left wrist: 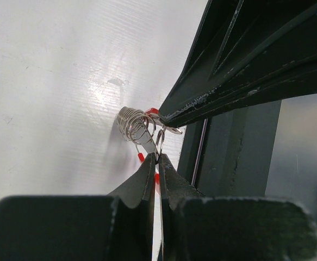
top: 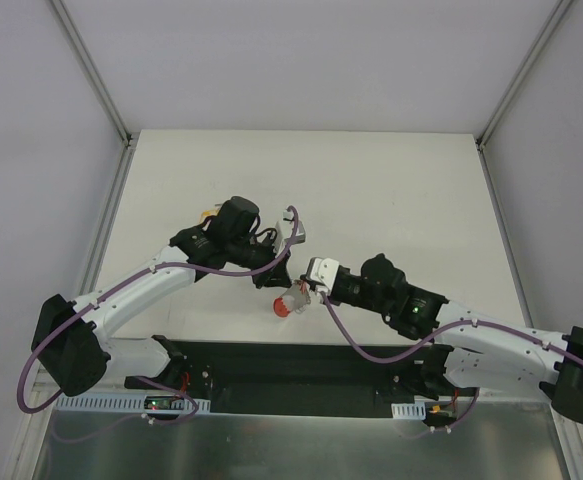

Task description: Put the keys on the keyring

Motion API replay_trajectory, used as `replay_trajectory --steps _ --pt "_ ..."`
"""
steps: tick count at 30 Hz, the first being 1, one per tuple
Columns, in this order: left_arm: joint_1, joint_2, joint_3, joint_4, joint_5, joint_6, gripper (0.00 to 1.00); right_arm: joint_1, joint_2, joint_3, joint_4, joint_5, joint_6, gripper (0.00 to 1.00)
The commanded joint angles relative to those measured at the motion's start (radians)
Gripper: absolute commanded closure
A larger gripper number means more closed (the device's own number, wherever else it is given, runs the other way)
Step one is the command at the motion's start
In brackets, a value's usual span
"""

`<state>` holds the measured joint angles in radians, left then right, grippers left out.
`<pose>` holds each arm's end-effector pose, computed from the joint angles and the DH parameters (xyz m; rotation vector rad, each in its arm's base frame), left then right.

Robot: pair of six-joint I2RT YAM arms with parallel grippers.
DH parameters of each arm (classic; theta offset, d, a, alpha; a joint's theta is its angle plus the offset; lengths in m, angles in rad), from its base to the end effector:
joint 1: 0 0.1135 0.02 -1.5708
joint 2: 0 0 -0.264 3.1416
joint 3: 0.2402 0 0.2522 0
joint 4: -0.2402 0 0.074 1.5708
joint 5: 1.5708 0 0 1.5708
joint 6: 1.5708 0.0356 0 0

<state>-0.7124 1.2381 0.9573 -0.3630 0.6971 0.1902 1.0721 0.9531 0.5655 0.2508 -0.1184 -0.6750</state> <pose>0.1870 -0.1917 0.2920 1.3203 1.8071 -1.0572 0.1039 0.1995 0.2768 -1.3758 1.0365 0.3958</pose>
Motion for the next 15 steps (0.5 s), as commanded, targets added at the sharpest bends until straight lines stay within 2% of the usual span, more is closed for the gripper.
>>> replay_trajectory --steps 1,15 --pt "0.001 -0.005 0.038 0.035 0.050 -0.009 1.00 0.009 0.013 0.033 0.053 0.003 -0.020 0.99" --pt "0.002 -0.002 0.040 0.032 0.068 -0.009 1.00 0.035 0.013 0.034 0.053 0.040 -0.040 0.99"
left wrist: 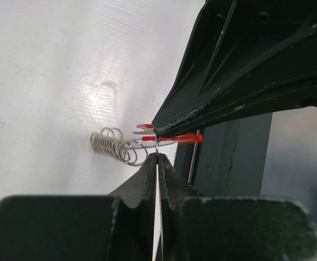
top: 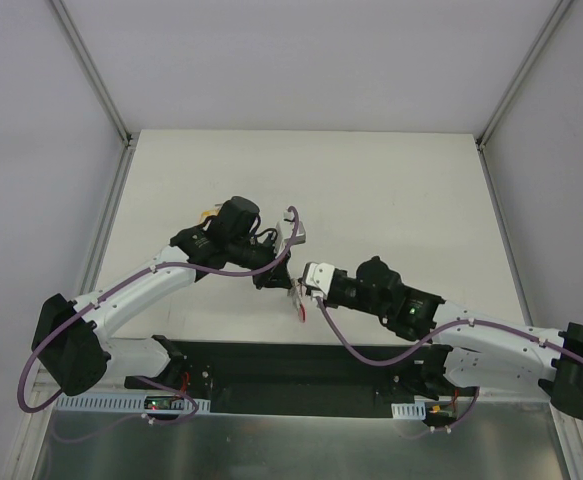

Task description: Put the keys on the keyring

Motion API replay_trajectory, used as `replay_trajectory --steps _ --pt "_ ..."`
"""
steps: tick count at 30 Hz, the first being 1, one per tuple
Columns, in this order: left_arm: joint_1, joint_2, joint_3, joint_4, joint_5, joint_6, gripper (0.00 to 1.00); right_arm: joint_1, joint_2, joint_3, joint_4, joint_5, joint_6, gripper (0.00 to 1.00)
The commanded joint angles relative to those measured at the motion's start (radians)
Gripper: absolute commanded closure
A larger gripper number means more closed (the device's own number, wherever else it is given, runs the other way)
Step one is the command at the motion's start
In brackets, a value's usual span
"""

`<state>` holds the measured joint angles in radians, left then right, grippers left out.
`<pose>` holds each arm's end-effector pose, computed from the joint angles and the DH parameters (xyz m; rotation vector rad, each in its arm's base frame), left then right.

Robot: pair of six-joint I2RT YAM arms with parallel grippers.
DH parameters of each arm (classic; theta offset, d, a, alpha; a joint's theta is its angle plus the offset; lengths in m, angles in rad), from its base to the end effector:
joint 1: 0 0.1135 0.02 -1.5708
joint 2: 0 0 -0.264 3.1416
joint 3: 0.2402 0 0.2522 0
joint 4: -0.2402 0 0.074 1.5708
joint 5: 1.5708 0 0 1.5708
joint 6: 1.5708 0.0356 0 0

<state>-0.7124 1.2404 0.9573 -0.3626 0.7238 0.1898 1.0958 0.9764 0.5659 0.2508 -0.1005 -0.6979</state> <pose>0.1864 -0.1922 0.2918 1.3319 1.7975 -1.0872 0.1014 0.2050 0.2721 -1.4086 1.0295 0.3794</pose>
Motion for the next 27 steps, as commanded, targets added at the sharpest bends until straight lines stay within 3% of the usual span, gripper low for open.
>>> replay_trajectory --steps 1,5,11,20,23,27 --pt "0.002 -0.004 0.040 0.033 0.036 -0.010 1.00 0.015 -0.015 0.034 0.053 0.025 -0.017 0.99" --pt "0.007 -0.013 0.035 0.027 -0.026 -0.007 1.00 0.016 -0.044 0.029 0.027 0.068 -0.011 0.99" --pt "0.019 -0.045 0.040 -0.015 -0.165 0.017 1.00 0.001 -0.044 0.052 -0.123 0.261 0.109 0.99" --pt "0.021 -0.137 0.041 -0.067 -0.342 0.056 1.00 -0.025 -0.010 0.114 -0.576 0.396 0.403 0.99" --pt "0.022 -0.171 0.040 -0.081 -0.383 0.065 1.00 -0.033 0.063 0.166 -0.718 0.452 0.454 0.99" --pt "0.025 -0.202 0.035 -0.084 -0.440 0.069 1.00 -0.069 0.233 0.202 -0.717 0.462 0.434 0.99"
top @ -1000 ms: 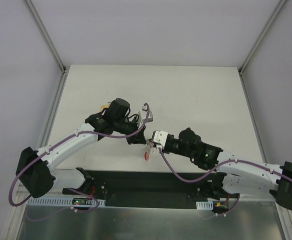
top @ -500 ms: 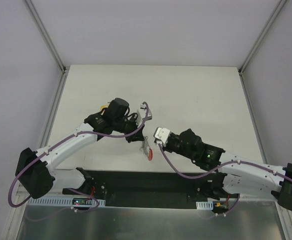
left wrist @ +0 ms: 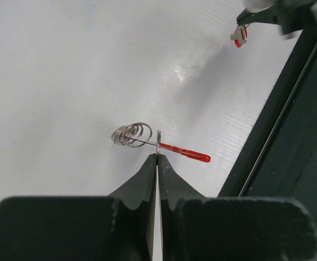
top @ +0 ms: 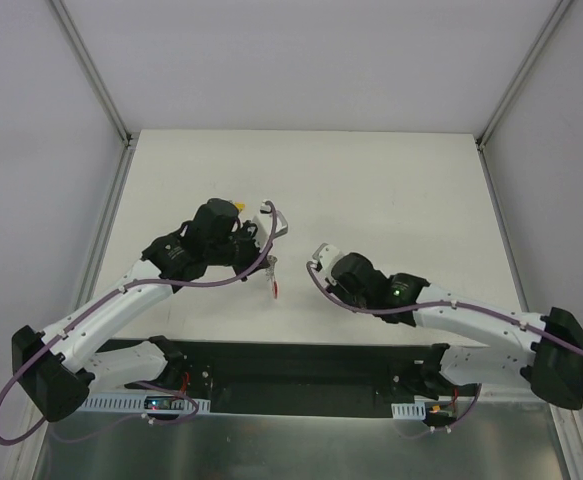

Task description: Put the keys on the keyring

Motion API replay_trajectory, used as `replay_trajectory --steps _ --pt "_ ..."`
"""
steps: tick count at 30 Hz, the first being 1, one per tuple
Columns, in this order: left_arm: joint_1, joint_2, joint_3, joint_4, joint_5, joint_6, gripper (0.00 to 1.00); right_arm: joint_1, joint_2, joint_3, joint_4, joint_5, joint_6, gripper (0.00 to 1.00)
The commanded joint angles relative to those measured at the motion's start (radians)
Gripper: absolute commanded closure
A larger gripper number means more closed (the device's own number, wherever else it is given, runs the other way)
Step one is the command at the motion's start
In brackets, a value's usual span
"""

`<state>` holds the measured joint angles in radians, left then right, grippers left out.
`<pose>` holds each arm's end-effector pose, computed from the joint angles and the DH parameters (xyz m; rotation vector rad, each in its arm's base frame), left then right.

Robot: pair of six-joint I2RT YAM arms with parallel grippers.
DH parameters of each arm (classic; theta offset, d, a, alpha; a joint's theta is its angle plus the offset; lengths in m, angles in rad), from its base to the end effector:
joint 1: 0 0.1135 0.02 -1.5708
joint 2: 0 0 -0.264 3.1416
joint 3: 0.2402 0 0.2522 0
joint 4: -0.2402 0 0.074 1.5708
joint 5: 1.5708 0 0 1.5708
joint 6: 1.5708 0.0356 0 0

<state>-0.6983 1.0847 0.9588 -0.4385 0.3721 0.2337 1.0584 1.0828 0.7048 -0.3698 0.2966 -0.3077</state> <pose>0.1738 -0.1628 0.3184 1.1673 1.8241 -0.6675 0.1195 0.1912 0.2386 -1.3205 1.8578 0.0477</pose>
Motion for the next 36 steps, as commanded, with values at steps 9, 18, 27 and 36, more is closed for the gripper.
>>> replay_trajectory --steps 9,18,27,36 --pt "0.014 -0.074 0.026 -0.011 -0.177 0.013 1.00 -0.084 0.442 0.228 0.034 0.034 -0.021 0.99" --pt "0.014 -0.095 0.026 -0.011 -0.194 0.010 1.00 -0.130 0.542 0.194 0.258 -0.050 0.027 0.99" --pt "0.013 -0.100 0.024 -0.009 -0.185 0.009 1.00 -0.150 0.572 0.090 0.492 -0.057 0.078 0.99" --pt "0.014 -0.097 0.024 -0.009 -0.185 0.007 1.00 -0.132 0.522 0.042 0.549 0.004 0.061 0.99"
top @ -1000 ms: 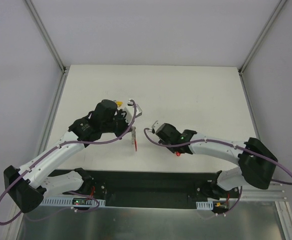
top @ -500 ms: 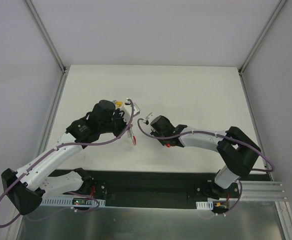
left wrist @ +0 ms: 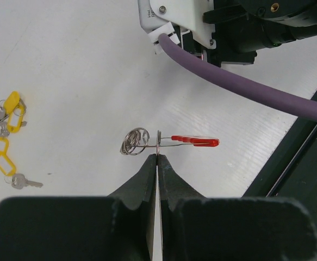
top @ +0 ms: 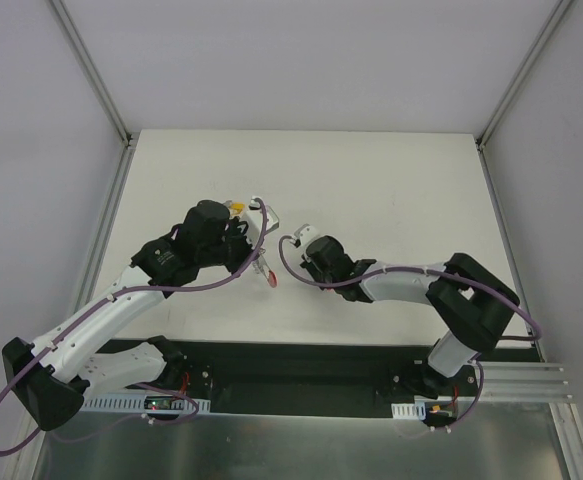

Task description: Put the keys on the keyring

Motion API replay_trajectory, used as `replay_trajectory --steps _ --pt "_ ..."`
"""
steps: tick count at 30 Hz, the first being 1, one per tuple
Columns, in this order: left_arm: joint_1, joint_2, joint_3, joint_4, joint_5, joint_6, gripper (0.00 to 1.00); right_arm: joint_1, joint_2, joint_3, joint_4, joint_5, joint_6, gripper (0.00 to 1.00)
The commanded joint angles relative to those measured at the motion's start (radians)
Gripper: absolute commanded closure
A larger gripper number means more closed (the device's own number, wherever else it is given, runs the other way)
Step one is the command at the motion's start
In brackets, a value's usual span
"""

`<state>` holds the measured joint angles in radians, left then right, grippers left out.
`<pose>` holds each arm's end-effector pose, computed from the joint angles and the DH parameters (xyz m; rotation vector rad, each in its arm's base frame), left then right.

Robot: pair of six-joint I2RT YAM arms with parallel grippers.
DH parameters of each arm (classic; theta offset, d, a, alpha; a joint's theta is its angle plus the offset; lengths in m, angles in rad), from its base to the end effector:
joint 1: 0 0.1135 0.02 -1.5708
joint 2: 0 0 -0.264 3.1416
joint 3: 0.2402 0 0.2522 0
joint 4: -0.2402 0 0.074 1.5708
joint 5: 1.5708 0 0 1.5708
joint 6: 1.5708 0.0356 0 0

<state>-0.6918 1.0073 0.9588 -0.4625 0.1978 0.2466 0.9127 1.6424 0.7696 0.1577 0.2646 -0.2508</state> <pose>0.1662 -0.1467 0.3315 1.0597 1.8200 -0.4754 0.2056 0.2507 0.1567 -1.1234 1.9570 0.0503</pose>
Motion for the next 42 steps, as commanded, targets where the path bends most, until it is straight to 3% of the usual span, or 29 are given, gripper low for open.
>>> replay_trajectory --steps 1,14,31,37,42 --pt "0.006 -0.018 0.026 0.015 -0.009 -0.006 1.00 0.028 -0.042 -0.018 0.011 0.048 -0.008 0.99" --pt "0.006 -0.015 0.024 0.015 -0.020 -0.009 1.00 0.132 0.016 0.088 -0.099 0.290 -0.119 0.99" --pt "0.006 -0.012 0.023 0.015 -0.040 -0.010 1.00 0.189 0.108 0.132 -0.113 0.363 -0.157 0.99" --pt "0.008 -0.013 0.023 0.015 -0.040 -0.013 1.00 0.198 0.080 0.138 -0.129 0.364 -0.160 0.87" --pt "0.008 -0.013 0.023 0.015 -0.049 -0.012 1.00 0.198 0.040 0.152 -0.153 0.355 -0.143 0.71"
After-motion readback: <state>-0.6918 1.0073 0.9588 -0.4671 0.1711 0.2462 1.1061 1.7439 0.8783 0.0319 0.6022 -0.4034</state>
